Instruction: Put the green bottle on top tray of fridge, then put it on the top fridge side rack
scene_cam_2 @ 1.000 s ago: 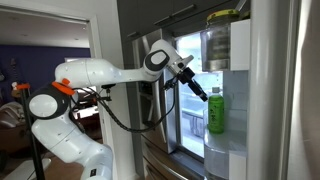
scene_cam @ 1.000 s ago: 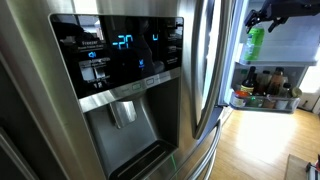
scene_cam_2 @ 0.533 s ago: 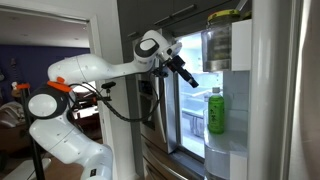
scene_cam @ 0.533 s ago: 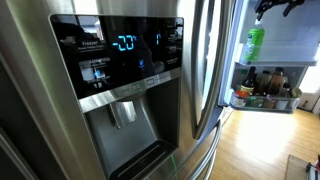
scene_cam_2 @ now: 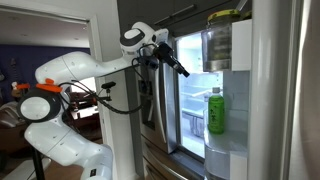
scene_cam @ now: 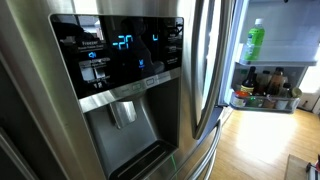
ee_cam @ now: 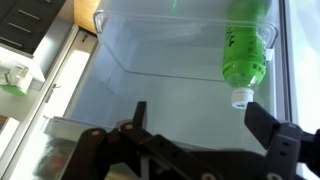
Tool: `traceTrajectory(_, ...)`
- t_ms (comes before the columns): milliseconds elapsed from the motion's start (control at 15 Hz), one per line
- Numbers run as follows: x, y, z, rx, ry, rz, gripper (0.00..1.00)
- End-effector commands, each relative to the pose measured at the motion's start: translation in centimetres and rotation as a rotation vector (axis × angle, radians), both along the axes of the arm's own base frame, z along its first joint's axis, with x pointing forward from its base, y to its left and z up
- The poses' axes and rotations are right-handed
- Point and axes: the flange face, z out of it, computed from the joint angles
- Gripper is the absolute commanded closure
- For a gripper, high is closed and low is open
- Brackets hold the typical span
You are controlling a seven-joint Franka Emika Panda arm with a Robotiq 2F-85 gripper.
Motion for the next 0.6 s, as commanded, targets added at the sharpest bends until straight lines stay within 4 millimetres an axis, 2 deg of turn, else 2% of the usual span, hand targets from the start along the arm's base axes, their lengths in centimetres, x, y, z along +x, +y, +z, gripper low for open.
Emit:
traceTrajectory(0,-2.10,0.30,0.97,-0.019,-0.026,-0.062,0.00)
traceTrajectory(133,-2.43,0.59,1.57,-0.067,-0.067,-0.044,0.00)
traceTrajectory(200,-1.80,0.32,1.41,-0.036,-0.034,-0.037,0.00)
traceTrajectory(533,-2.25,0.60,1.86,-0.053,-0.053,-0.041,0.00)
